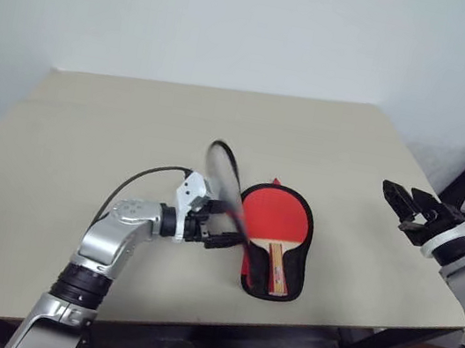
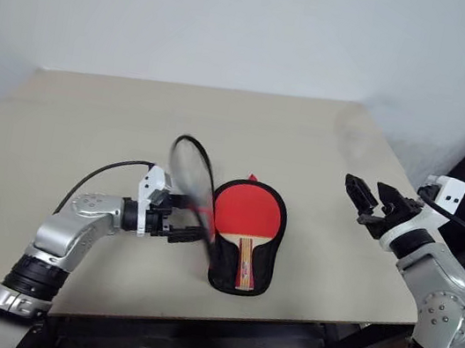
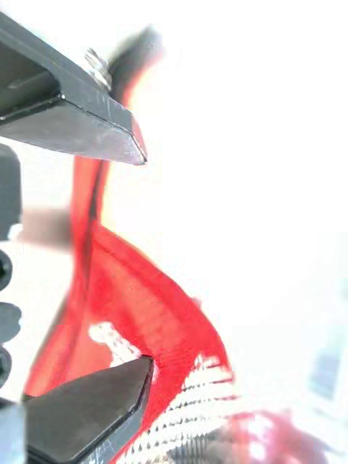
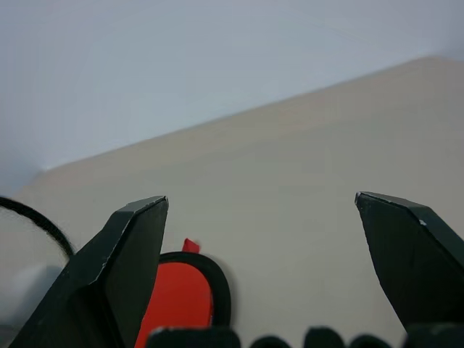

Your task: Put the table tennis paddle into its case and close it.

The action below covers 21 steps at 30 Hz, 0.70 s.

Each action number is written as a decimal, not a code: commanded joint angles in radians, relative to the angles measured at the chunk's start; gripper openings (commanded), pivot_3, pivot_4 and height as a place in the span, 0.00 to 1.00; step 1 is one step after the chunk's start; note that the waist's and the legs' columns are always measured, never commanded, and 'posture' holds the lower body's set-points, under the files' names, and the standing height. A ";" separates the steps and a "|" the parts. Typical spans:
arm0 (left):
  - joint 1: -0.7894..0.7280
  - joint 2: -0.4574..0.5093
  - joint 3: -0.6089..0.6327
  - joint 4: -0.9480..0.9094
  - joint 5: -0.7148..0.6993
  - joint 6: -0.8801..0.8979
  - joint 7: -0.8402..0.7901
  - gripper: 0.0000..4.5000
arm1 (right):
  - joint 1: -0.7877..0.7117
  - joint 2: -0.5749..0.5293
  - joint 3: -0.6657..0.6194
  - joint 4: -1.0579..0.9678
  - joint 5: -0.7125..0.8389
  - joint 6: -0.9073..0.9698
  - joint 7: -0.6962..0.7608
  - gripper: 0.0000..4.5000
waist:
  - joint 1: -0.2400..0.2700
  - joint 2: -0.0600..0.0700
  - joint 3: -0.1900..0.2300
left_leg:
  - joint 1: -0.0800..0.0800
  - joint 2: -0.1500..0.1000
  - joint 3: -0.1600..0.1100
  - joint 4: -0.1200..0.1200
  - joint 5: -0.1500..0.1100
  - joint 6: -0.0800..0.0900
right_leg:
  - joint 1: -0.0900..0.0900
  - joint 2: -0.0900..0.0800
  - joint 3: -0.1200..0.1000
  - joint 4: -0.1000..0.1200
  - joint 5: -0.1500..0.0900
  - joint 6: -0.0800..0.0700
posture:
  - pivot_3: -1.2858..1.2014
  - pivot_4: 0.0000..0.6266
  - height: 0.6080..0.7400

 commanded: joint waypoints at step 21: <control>-0.050 0.081 -0.009 -0.196 -0.167 0.648 0.105 1.00 | -0.095 0.018 0.134 0.120 -0.016 -0.130 -0.034 0.99 | 0.000 0.001 0.000 | 0.000 0.000 -0.001 0.002 0.000 0.000 | 0.000 0.001 0.000 0.001 0.000 0.000 | 0.52 0.00 1.00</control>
